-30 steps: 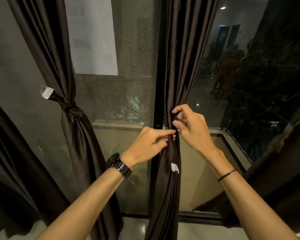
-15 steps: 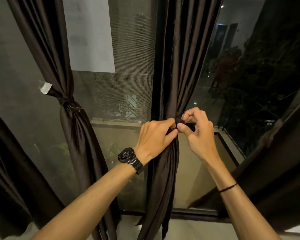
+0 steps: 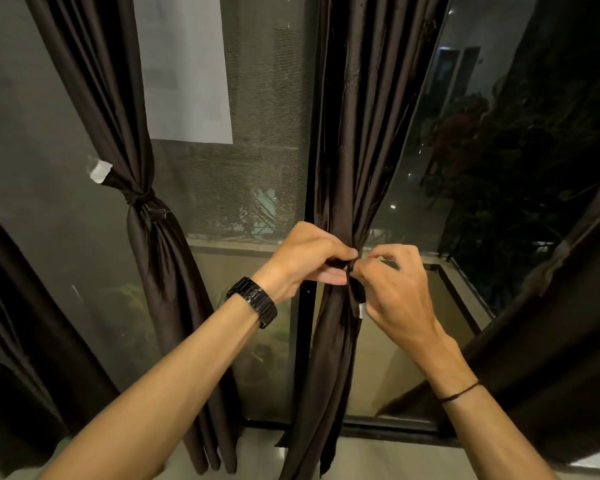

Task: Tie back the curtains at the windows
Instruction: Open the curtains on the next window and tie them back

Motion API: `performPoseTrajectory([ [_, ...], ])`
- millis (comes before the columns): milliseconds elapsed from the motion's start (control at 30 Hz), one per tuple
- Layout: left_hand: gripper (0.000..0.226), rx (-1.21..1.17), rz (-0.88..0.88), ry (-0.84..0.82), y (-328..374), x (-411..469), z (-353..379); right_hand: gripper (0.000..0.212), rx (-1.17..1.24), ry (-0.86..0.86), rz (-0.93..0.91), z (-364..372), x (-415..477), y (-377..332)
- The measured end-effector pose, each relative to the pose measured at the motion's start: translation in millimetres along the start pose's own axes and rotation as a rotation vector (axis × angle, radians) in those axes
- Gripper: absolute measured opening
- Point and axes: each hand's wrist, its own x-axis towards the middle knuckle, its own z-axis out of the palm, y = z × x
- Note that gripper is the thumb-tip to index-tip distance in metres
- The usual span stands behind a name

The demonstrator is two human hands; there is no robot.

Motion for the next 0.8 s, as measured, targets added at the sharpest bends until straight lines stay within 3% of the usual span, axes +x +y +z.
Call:
performPoseTrajectory([
  [67,0.006,0.014,0.035,0.057,-2,0,1,0.012,-0.03,0.004,-0.009,1,-2,1],
  [133,0.013,0.113,0.102,0.175,-6,0,2,0.025,-0.037,0.044,0.037,2,-3,0],
  [200,0.018,0.267,0.174,0.283,-12,-1,6,0.007,-0.008,0.071,0.047,4,-6,-2],
  [267,0.019,0.305,0.189,0.329,-16,-4,12,0.027,-0.001,0.073,0.022,8,-5,-11],
  [333,0.019,0.13,0.136,0.327,-16,-3,12,0.031,-0.016,0.067,-0.023,12,-7,-15],
  [433,0.007,-0.121,0.076,0.235,-12,-6,10,0.017,-0.068,0.042,-0.033,16,-10,-15],
  [633,0.028,-0.033,0.076,0.243,-17,2,8,0.01,-0.035,-0.026,-0.022,19,-18,-6],
  [800,0.032,-0.072,0.051,0.155,-14,1,-4,0.026,0.119,-0.147,0.277,19,-37,-13],
])
